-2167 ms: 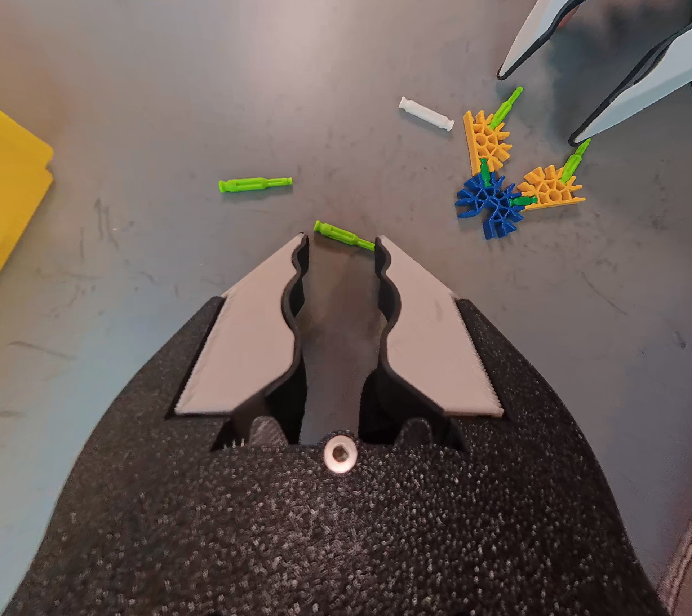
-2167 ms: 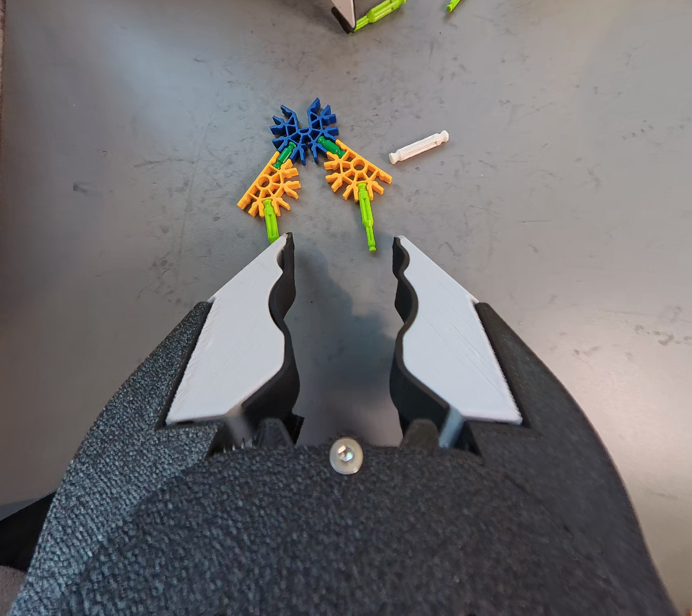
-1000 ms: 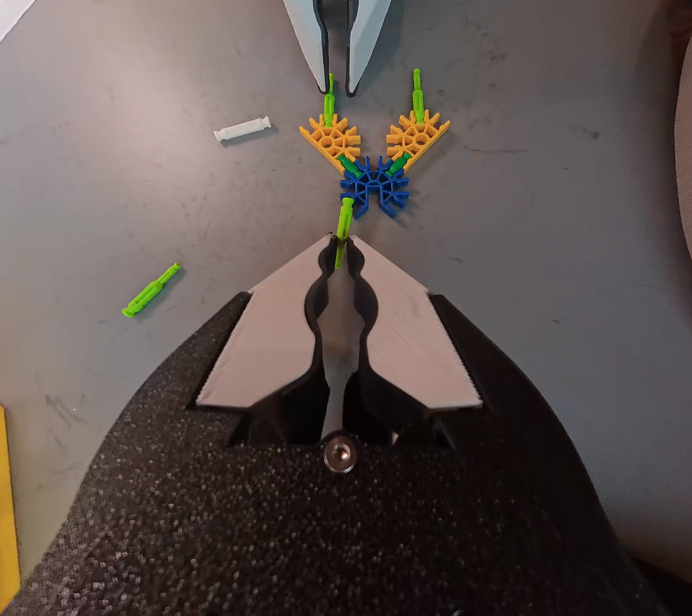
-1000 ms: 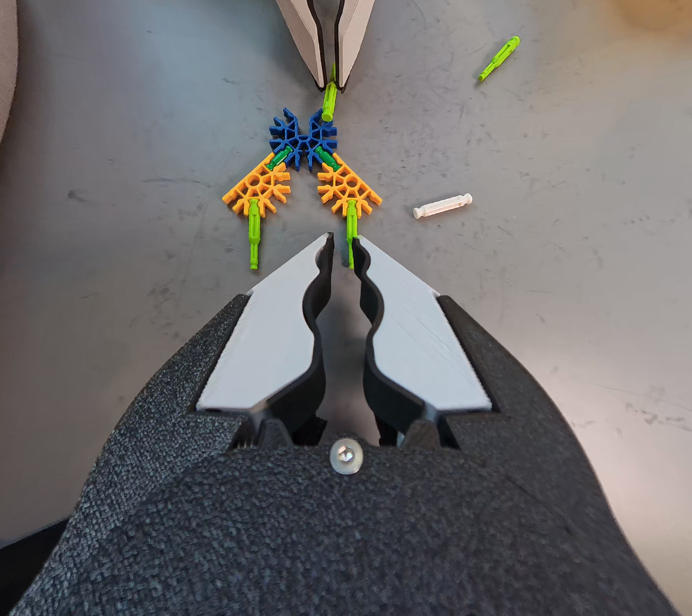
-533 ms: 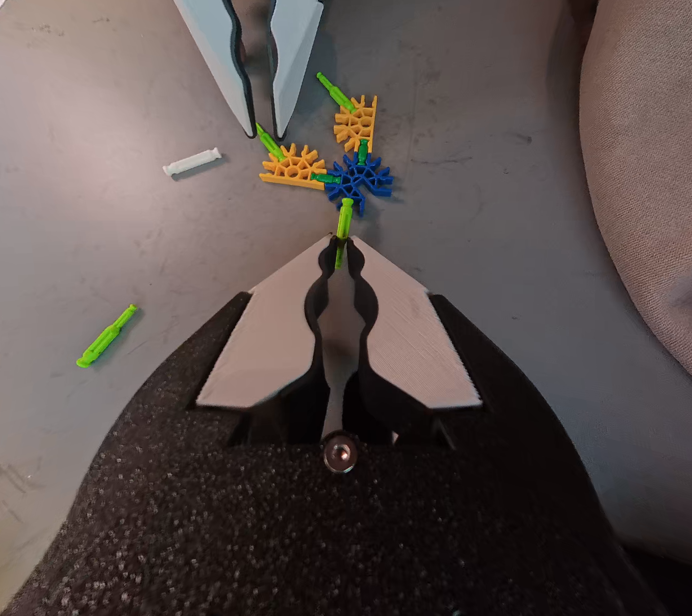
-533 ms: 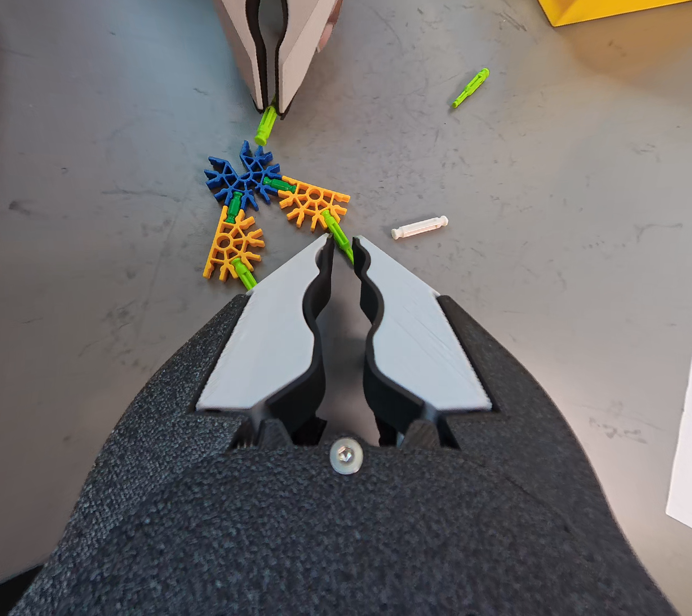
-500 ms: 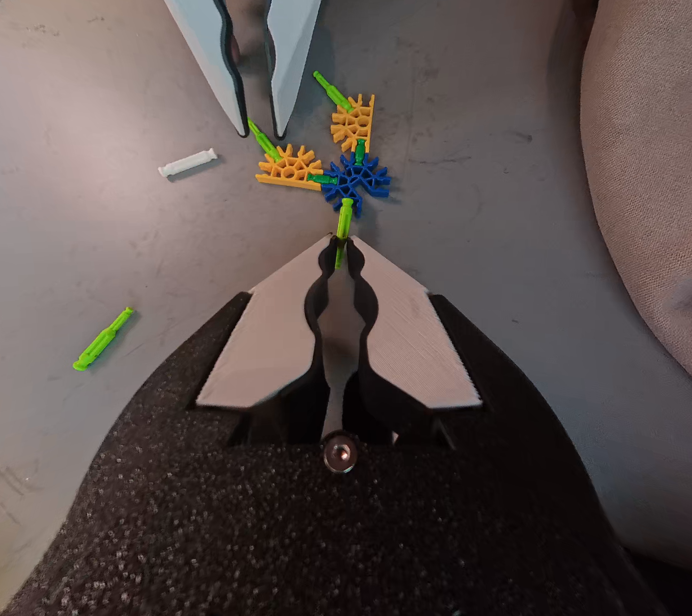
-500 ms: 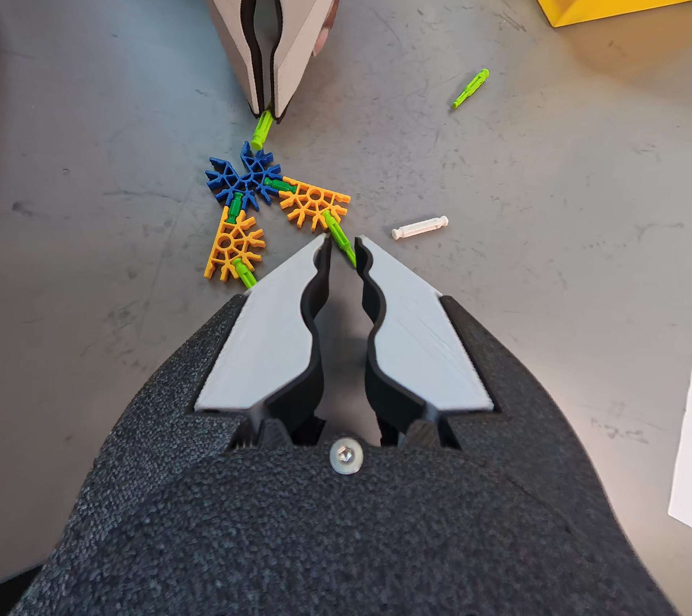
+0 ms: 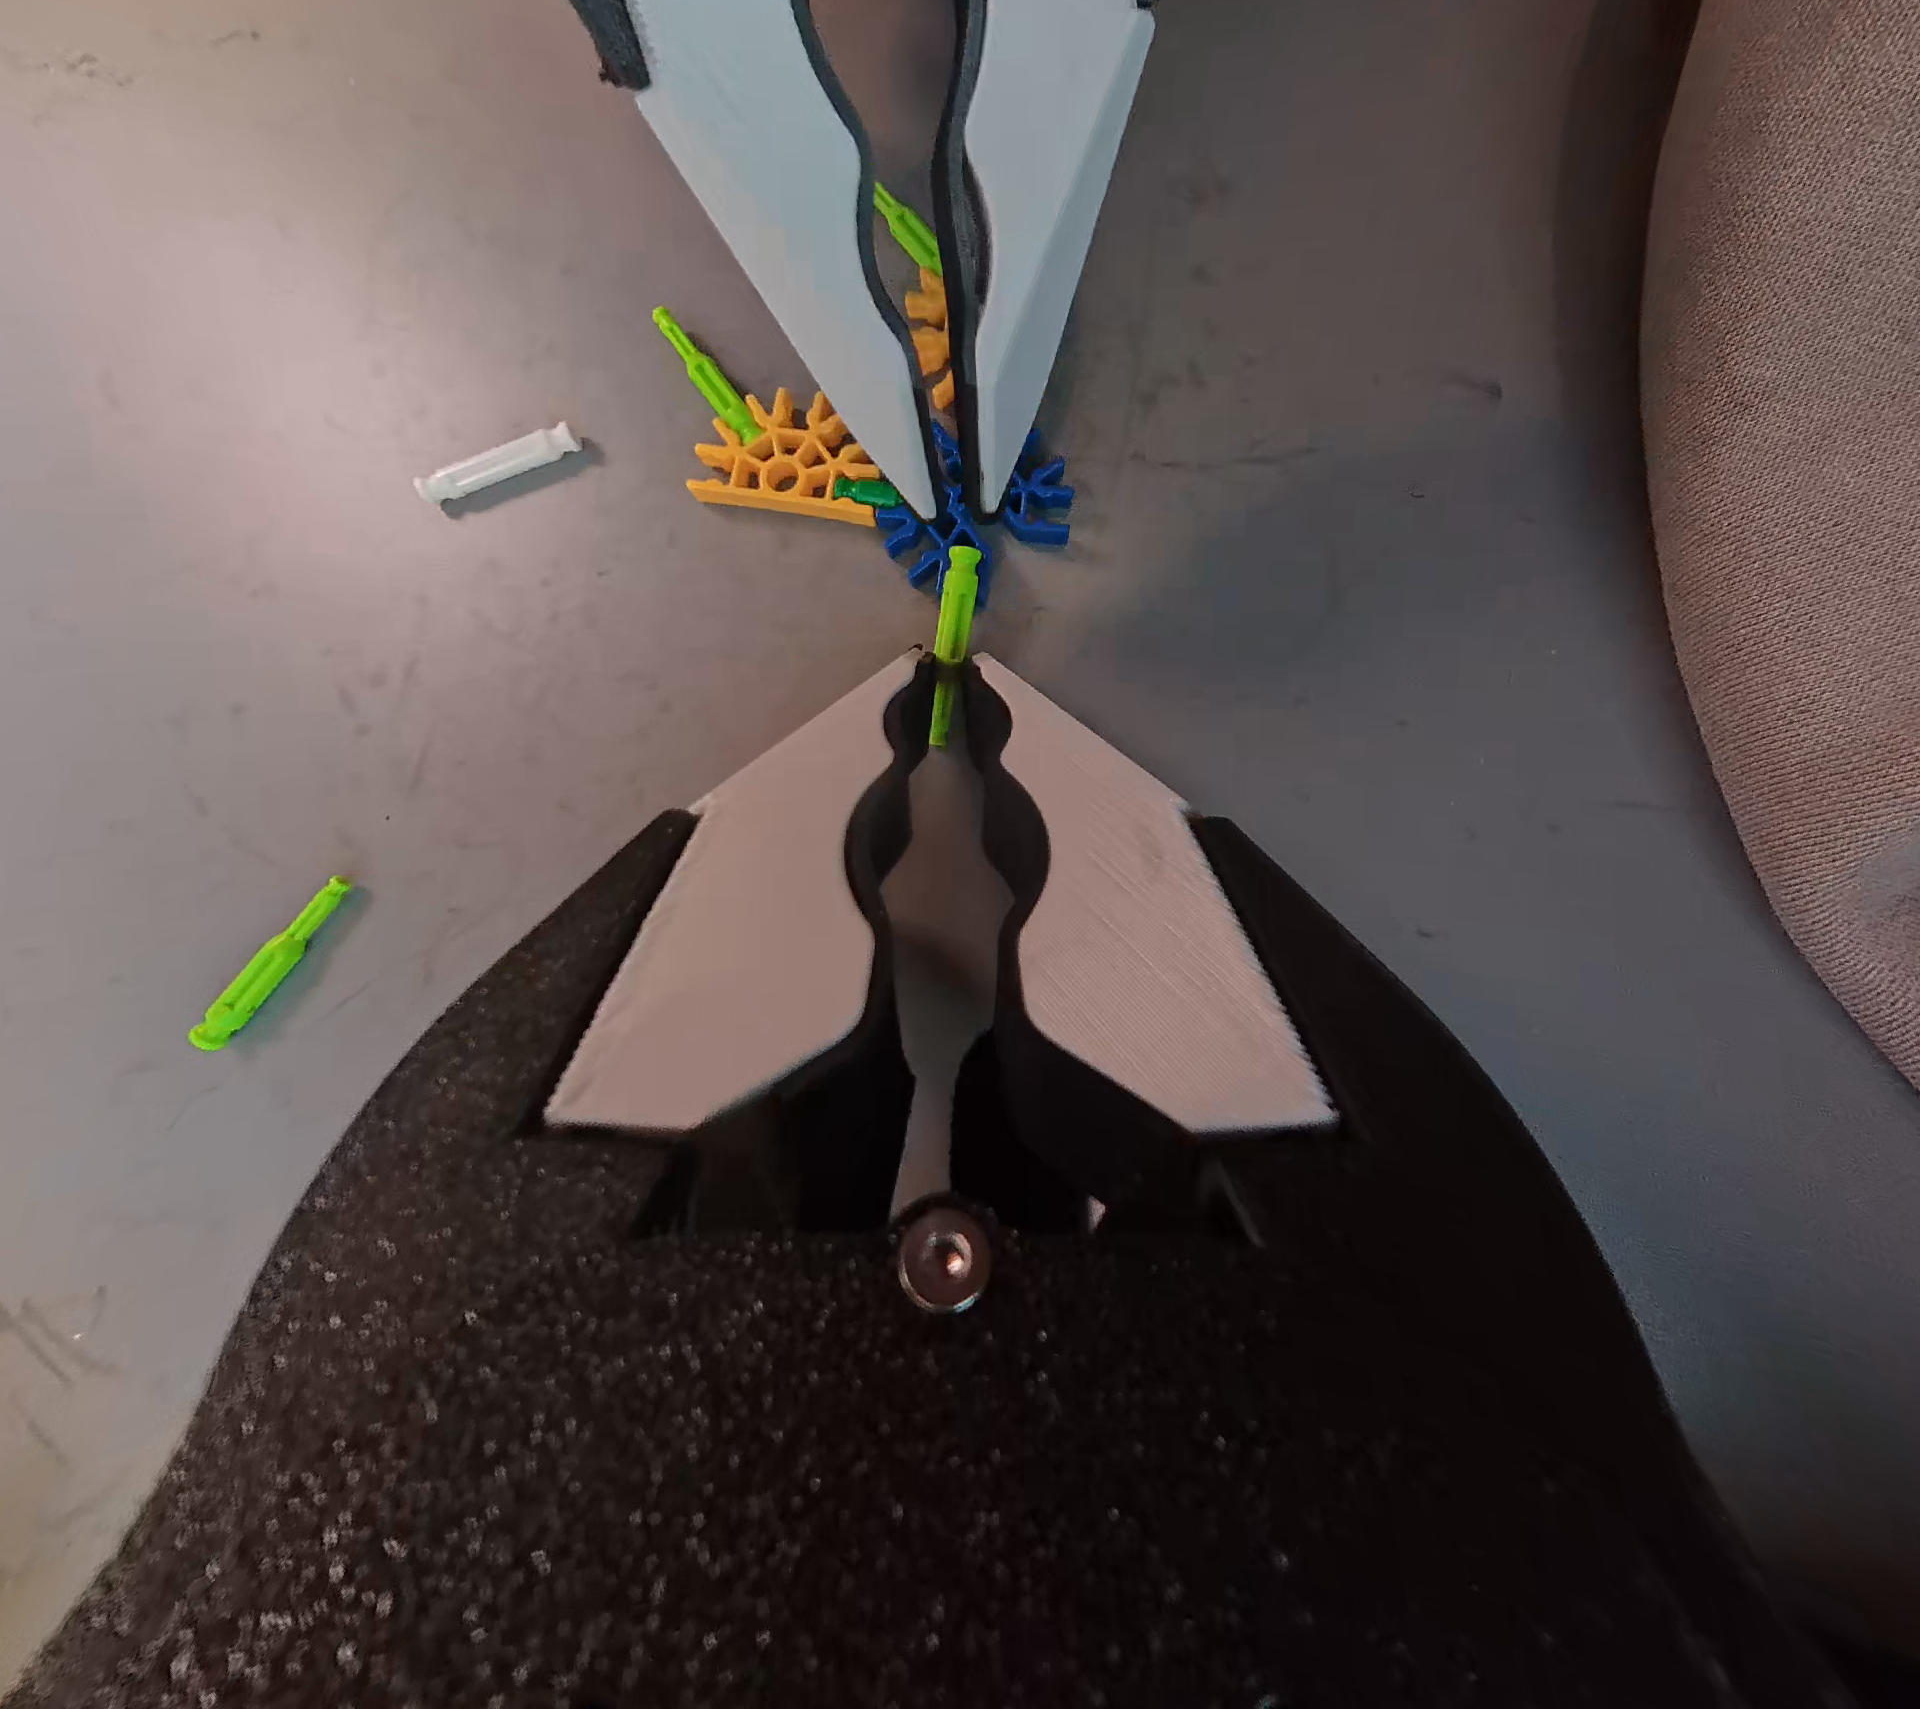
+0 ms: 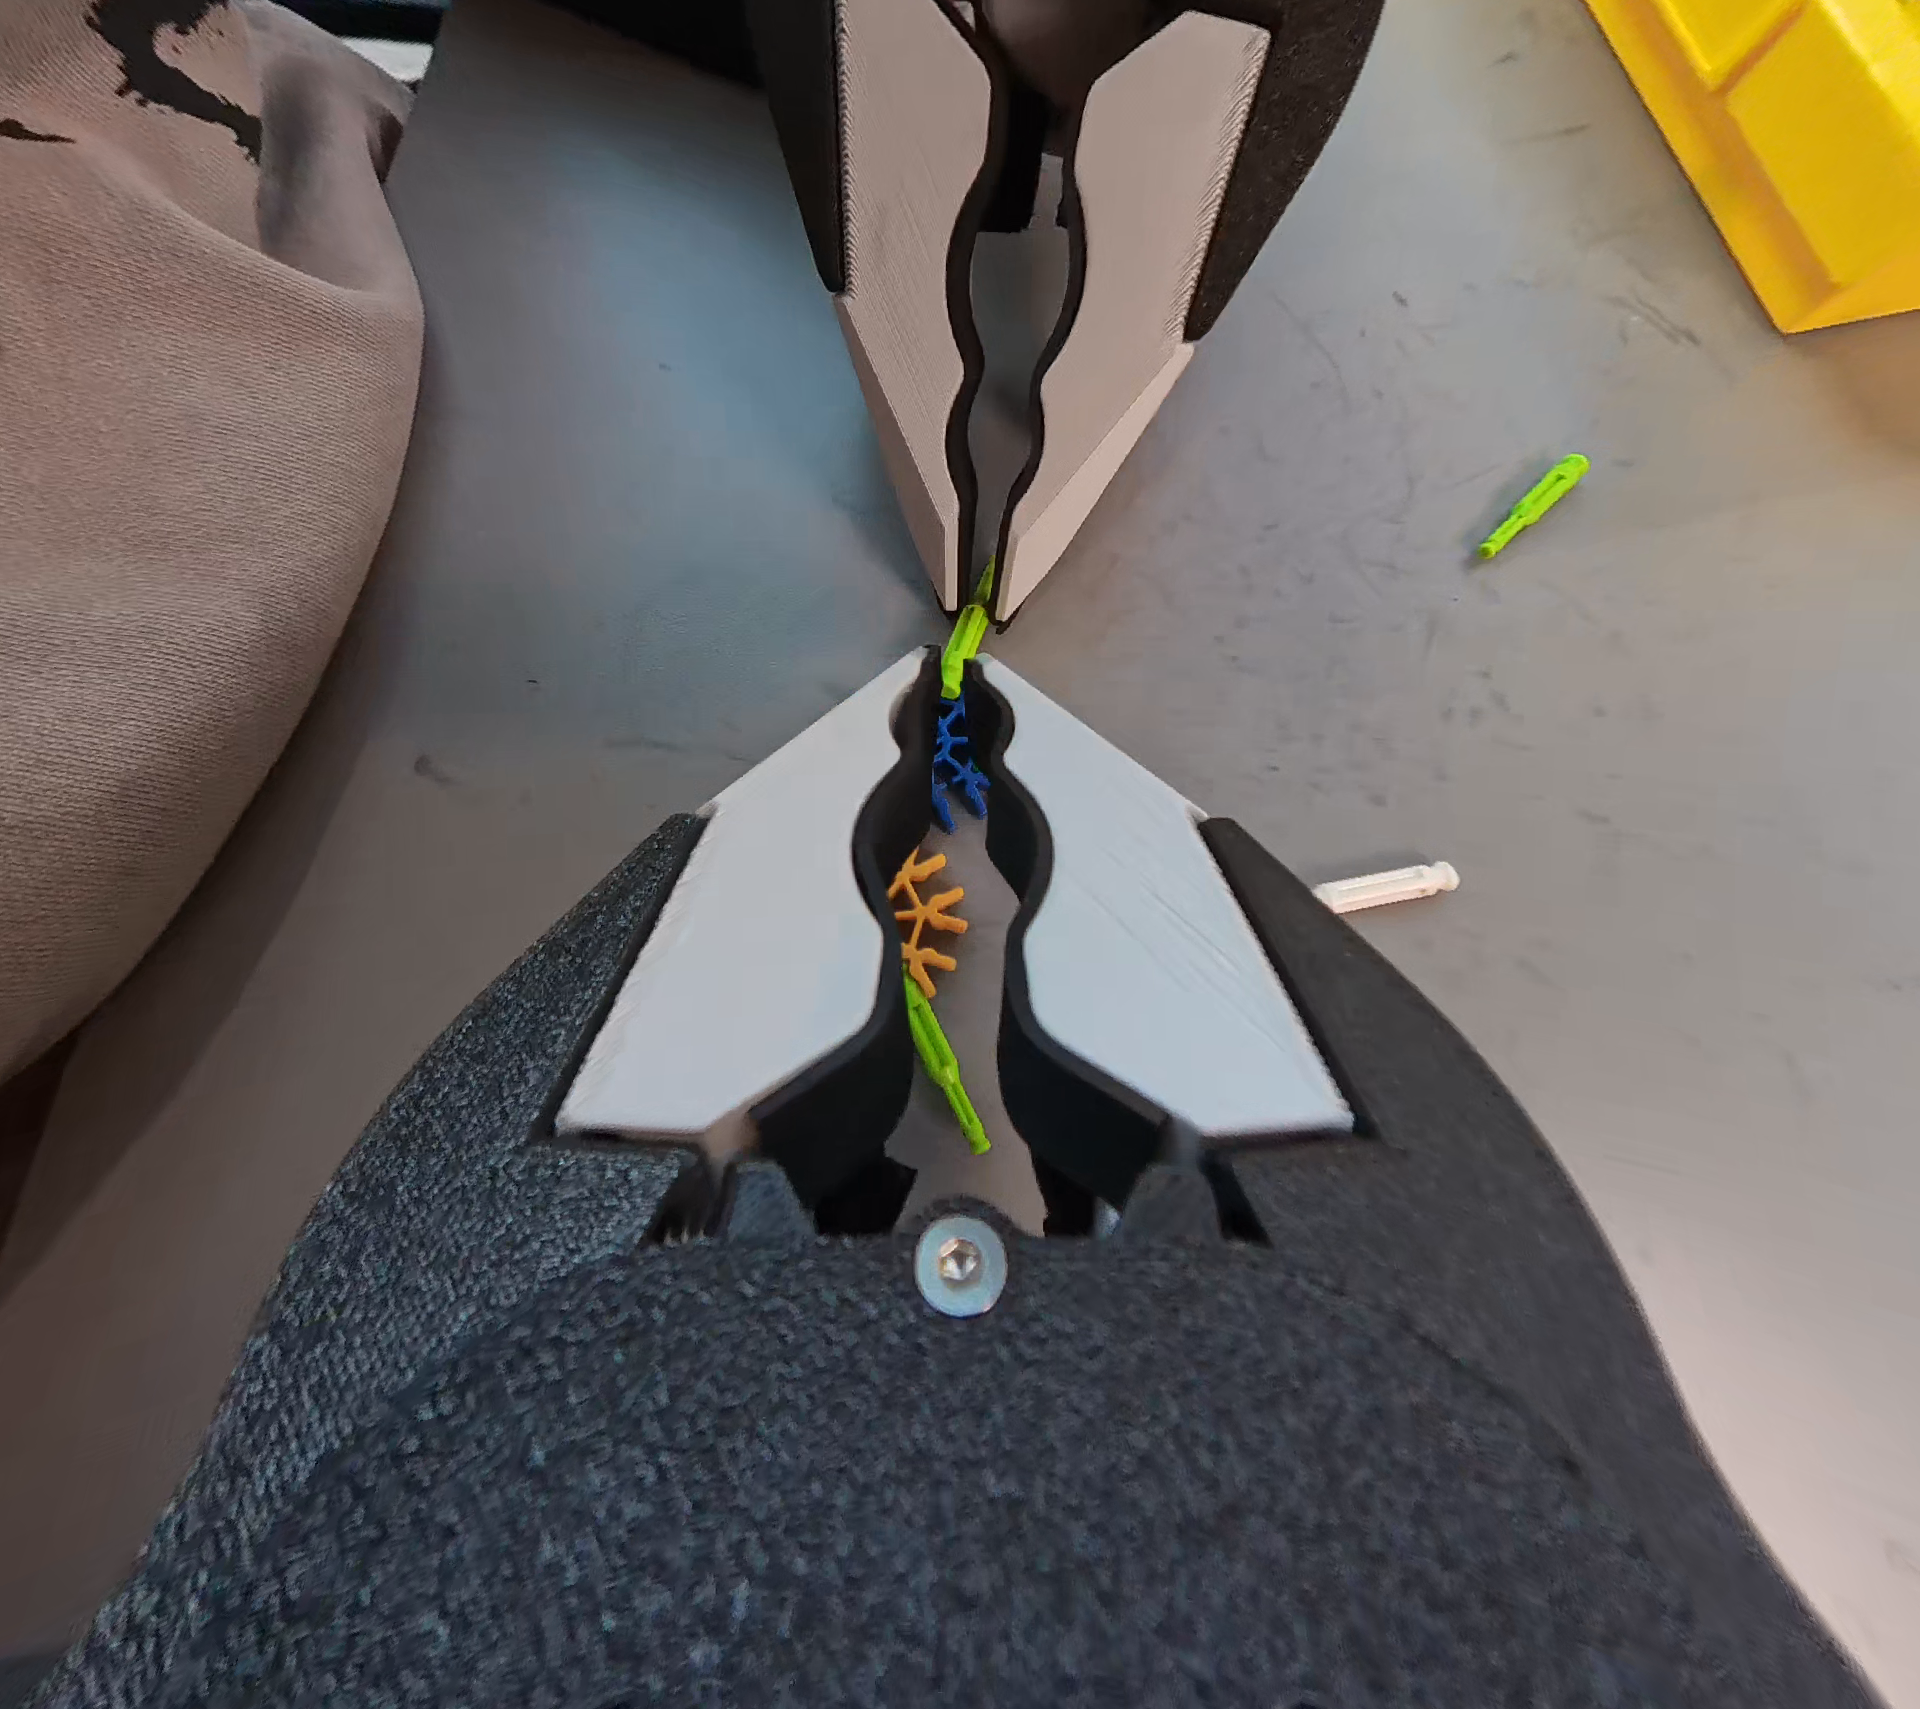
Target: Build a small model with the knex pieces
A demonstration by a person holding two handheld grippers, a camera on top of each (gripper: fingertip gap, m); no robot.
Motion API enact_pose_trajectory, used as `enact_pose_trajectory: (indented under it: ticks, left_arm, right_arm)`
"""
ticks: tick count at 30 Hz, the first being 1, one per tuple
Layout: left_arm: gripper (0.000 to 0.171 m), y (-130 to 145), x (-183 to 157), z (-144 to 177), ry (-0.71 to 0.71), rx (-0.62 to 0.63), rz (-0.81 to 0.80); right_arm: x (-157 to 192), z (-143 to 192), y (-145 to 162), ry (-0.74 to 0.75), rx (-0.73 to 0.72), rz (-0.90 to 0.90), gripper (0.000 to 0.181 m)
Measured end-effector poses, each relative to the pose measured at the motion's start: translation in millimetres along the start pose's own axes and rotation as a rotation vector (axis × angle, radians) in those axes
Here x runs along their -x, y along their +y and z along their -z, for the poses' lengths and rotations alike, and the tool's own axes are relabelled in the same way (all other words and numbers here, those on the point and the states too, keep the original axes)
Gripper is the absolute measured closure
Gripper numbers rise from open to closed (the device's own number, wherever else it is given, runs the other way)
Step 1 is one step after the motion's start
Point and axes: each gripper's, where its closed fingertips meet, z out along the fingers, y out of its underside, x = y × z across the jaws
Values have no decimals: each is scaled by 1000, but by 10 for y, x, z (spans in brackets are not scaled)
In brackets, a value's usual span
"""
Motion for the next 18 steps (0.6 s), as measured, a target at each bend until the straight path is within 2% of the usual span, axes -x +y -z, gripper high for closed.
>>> enact_pose_trajectory:
  ticks: [18]
  left_arm:
    - [166, -57, 2, -25, 3, -25, 16]
  right_arm:
    - [7, -90, 129, 40, 226, -66, 181]
